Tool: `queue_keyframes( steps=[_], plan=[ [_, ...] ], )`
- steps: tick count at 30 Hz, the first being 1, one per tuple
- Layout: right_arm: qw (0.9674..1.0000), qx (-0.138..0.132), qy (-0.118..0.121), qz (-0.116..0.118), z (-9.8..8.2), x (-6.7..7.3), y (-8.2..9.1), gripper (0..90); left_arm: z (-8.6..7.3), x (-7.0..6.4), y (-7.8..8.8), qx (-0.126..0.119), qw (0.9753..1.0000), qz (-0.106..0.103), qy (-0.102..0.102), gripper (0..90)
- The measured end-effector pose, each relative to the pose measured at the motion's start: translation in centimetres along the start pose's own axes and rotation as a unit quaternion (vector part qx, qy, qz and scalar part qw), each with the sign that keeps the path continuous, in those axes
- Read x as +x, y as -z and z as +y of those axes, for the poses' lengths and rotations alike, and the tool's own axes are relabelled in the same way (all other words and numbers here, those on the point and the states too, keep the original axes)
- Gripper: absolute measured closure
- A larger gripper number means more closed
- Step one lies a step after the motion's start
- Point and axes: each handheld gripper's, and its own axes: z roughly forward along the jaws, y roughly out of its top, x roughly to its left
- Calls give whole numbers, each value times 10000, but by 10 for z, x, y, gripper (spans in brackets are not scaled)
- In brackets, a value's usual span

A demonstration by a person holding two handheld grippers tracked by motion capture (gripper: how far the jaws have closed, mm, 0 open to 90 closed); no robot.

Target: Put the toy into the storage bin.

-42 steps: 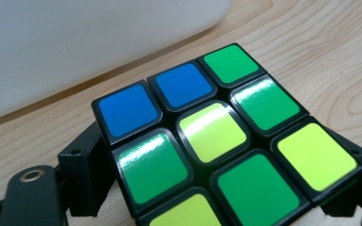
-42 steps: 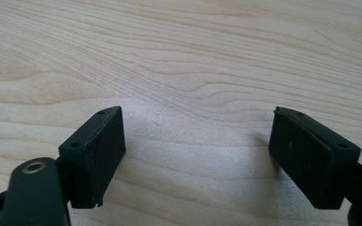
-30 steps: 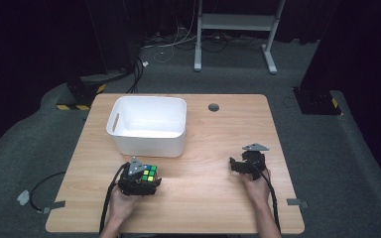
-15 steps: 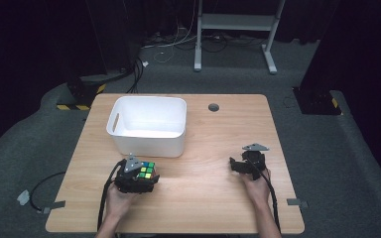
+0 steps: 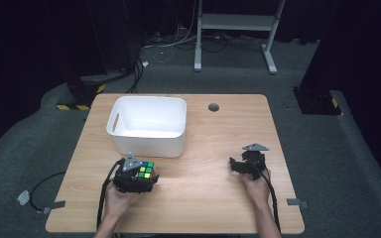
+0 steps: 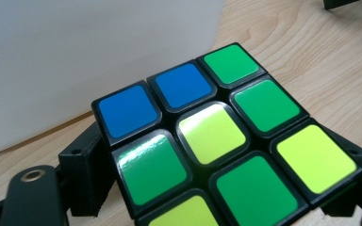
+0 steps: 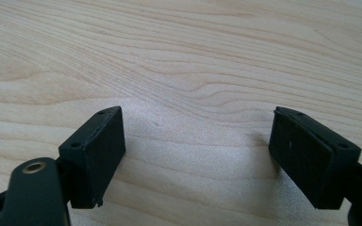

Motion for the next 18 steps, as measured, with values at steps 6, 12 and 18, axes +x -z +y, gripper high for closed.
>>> queue_keyframes(
  steps=[6,12,18],
  plan=[
    [10000,1,2,-1,0,0,0,192,4,0,8,3,10000,36,-64,173],
    [10000,1,4,-3,0,0,0,192,9,1,15,-33,10000,13,8,173],
    [10000,2,4,-3,0,0,0,192,22,3,24,-100,9999,-1,58,173]
  ],
)
